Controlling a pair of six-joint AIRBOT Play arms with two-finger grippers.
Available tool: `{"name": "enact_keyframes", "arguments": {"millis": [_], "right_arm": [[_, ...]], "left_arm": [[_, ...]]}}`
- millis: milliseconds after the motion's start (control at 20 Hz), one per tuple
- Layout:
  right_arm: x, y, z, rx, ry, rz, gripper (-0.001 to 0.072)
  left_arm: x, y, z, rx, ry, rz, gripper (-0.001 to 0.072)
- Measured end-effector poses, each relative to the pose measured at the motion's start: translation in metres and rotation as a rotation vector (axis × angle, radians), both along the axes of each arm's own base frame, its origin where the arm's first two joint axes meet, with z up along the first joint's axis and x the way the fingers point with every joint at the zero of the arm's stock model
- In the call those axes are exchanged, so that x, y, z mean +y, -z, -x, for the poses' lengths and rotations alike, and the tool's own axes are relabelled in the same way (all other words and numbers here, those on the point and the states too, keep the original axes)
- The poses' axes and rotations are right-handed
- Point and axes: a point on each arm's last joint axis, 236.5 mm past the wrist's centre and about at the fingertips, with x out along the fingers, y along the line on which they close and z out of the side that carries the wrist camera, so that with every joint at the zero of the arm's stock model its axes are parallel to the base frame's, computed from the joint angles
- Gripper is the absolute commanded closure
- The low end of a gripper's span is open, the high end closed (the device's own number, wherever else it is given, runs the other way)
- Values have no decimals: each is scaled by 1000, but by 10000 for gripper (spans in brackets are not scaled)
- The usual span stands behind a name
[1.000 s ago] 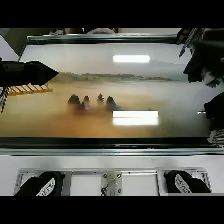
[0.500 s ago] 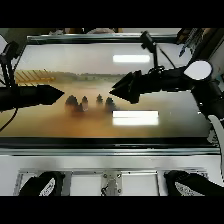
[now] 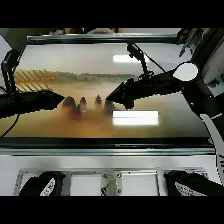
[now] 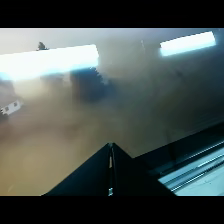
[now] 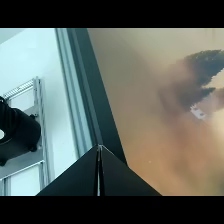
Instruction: Fold the clothes and pants, and hang the long-sleeved shirts on hangers.
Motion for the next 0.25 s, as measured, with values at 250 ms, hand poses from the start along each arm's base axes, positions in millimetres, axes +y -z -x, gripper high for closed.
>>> {"name": "enact_keyframes", "arguments": {"millis": [250], "right_arm": [[0, 1, 1, 6, -4, 2, 682]], "left_arm": [[0, 0, 0, 0, 0, 0, 689]]}}
